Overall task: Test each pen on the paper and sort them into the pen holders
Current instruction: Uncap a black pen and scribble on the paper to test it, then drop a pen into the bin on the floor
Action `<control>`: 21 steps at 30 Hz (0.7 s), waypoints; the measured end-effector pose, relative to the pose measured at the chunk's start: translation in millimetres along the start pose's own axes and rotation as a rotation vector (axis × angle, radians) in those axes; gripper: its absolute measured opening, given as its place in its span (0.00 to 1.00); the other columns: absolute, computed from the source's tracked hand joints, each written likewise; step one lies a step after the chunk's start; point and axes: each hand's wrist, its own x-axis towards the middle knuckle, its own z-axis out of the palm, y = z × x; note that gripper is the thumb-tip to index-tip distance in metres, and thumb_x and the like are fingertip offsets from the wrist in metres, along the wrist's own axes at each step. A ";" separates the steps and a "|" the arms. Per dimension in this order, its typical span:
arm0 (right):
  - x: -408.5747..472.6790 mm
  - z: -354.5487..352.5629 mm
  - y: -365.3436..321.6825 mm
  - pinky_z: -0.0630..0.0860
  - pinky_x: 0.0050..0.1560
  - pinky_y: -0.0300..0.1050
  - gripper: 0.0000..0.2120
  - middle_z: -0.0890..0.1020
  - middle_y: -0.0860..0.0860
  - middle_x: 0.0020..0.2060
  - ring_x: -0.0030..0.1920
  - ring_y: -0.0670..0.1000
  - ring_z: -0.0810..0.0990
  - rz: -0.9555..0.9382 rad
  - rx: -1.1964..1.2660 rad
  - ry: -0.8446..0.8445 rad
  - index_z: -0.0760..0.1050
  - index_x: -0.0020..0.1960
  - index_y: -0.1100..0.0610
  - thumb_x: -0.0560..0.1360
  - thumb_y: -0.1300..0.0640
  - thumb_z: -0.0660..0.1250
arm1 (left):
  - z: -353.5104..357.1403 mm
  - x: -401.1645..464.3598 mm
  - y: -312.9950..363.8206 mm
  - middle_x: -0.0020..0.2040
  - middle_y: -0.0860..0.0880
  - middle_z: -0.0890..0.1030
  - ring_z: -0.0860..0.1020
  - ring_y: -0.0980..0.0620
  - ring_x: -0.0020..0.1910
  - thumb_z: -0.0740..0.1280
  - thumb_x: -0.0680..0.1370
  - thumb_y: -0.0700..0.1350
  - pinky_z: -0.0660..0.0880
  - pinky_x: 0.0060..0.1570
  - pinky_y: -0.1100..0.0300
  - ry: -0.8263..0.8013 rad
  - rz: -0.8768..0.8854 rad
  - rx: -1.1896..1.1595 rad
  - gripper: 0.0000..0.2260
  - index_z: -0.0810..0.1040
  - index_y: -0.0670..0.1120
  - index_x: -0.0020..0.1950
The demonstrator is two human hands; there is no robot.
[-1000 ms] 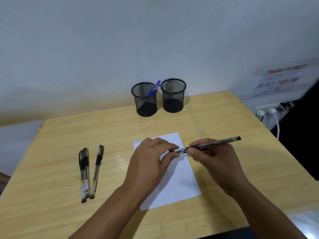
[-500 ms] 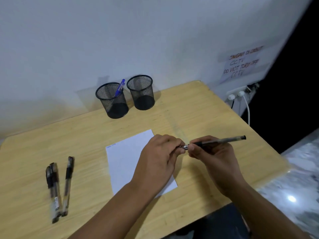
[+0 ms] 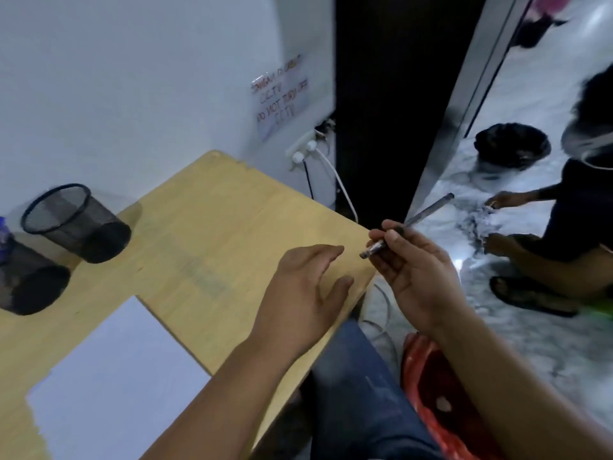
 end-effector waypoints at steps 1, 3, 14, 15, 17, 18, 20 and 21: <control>3.5 -17.2 -5.4 0.82 0.46 0.42 0.07 0.85 0.54 0.43 0.42 0.50 0.84 -0.018 0.019 0.049 0.78 0.54 0.59 0.78 0.64 0.64 | 8.3 8.1 4.7 0.64 0.50 0.79 0.72 0.52 0.63 0.65 0.78 0.55 0.51 0.65 0.77 -0.039 0.041 0.017 0.20 0.77 0.47 0.66; 8.7 -52.4 -10.8 0.82 0.46 0.43 0.07 0.85 0.54 0.42 0.41 0.51 0.84 -0.050 0.030 0.143 0.78 0.54 0.59 0.78 0.65 0.63 | 25.3 26.1 12.2 0.66 0.45 0.77 0.69 0.50 0.67 0.62 0.78 0.55 0.47 0.69 0.74 -0.104 0.140 0.085 0.23 0.76 0.43 0.67; -8.8 -241.4 99.3 0.76 0.32 0.43 0.04 0.81 0.59 0.36 0.32 0.53 0.80 0.388 -0.225 0.689 0.78 0.47 0.63 0.76 0.67 0.65 | 63.9 50.4 15.0 0.79 0.49 0.57 0.53 0.45 0.79 0.48 0.84 0.51 0.50 0.76 0.51 -0.270 0.223 0.343 0.23 0.59 0.45 0.78; -13.6 -251.4 110.5 0.75 0.32 0.42 0.03 0.80 0.58 0.33 0.30 0.53 0.79 0.444 -0.213 0.706 0.78 0.45 0.62 0.76 0.65 0.65 | 64.5 50.3 15.0 0.79 0.48 0.58 0.54 0.45 0.79 0.49 0.84 0.50 0.51 0.76 0.50 -0.269 0.219 0.346 0.23 0.60 0.45 0.78; -20.9 -263.2 125.3 0.77 0.36 0.44 0.04 0.81 0.57 0.34 0.34 0.55 0.82 0.530 -0.154 0.715 0.76 0.48 0.62 0.78 0.63 0.63 | 65.7 51.0 16.0 0.78 0.48 0.61 0.56 0.44 0.78 0.50 0.83 0.49 0.53 0.75 0.48 -0.267 0.215 0.353 0.23 0.62 0.44 0.77; -23.1 -267.4 130.6 0.79 0.44 0.47 0.06 0.83 0.60 0.43 0.44 0.58 0.84 0.546 -0.131 0.731 0.75 0.53 0.63 0.79 0.63 0.62 | 65.7 50.8 16.7 0.78 0.48 0.61 0.56 0.44 0.78 0.50 0.83 0.49 0.53 0.75 0.48 -0.272 0.213 0.355 0.23 0.62 0.44 0.77; -22.4 -272.2 136.4 0.74 0.59 0.51 0.15 0.77 0.65 0.61 0.63 0.63 0.77 0.535 -0.045 0.769 0.71 0.64 0.68 0.81 0.63 0.58 | 65.9 51.3 16.8 0.79 0.48 0.60 0.56 0.44 0.78 0.50 0.83 0.49 0.53 0.75 0.49 -0.281 0.209 0.355 0.23 0.62 0.44 0.77; -22.5 -269.4 135.1 0.72 0.60 0.52 0.17 0.74 0.66 0.66 0.67 0.65 0.74 0.541 -0.033 0.782 0.69 0.67 0.70 0.81 0.63 0.58 | 65.9 51.6 16.4 0.79 0.48 0.60 0.56 0.44 0.78 0.49 0.83 0.49 0.54 0.75 0.48 -0.282 0.207 0.355 0.23 0.62 0.44 0.77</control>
